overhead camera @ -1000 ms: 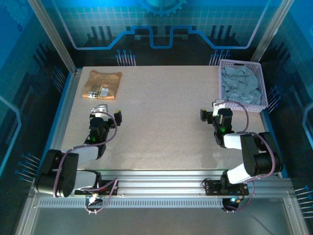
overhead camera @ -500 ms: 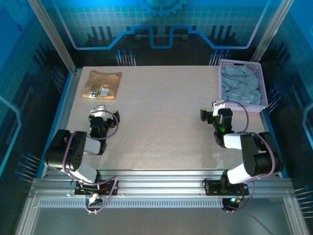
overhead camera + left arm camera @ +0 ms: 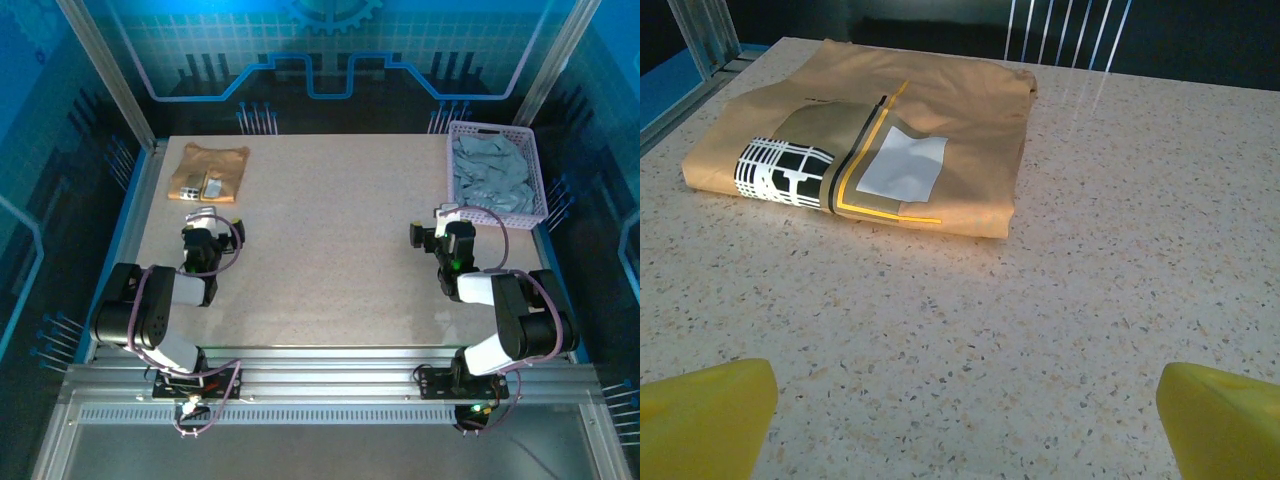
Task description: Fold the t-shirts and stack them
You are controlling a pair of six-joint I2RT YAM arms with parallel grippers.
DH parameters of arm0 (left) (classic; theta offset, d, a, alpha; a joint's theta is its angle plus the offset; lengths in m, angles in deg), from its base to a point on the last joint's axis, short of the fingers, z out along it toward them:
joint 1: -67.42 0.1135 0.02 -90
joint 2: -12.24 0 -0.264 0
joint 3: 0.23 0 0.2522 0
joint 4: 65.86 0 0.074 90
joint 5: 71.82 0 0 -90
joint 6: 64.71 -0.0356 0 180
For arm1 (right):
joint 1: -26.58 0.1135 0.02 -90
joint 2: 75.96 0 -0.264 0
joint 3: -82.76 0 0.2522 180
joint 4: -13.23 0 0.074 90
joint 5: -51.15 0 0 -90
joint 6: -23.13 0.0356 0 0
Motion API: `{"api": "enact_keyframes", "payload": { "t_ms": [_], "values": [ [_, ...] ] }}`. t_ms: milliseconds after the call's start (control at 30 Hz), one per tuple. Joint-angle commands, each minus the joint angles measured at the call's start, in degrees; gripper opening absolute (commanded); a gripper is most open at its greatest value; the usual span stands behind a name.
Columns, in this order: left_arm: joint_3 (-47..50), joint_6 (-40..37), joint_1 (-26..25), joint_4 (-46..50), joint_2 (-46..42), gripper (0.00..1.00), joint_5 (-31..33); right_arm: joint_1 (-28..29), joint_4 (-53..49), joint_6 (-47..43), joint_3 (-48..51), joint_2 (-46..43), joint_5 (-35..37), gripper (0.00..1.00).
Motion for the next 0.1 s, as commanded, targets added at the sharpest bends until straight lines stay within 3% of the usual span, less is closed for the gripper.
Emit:
{"api": "enact_keyframes", "payload": {
  "t_ms": [0, 67],
  "values": [
    [-0.62, -0.26, 0.23, 0.31, -0.61, 0.99, -1.41, 0.18, 1.23, -0.61, -0.65, 0.60, 0.24, 1.00],
    [-0.62, -0.30, 0.21, 0.31, -0.61, 0.99, -1.50, 0.17, 1.80, -0.75, -0.31, 0.59, 0.28, 1.00]
  ]
}}
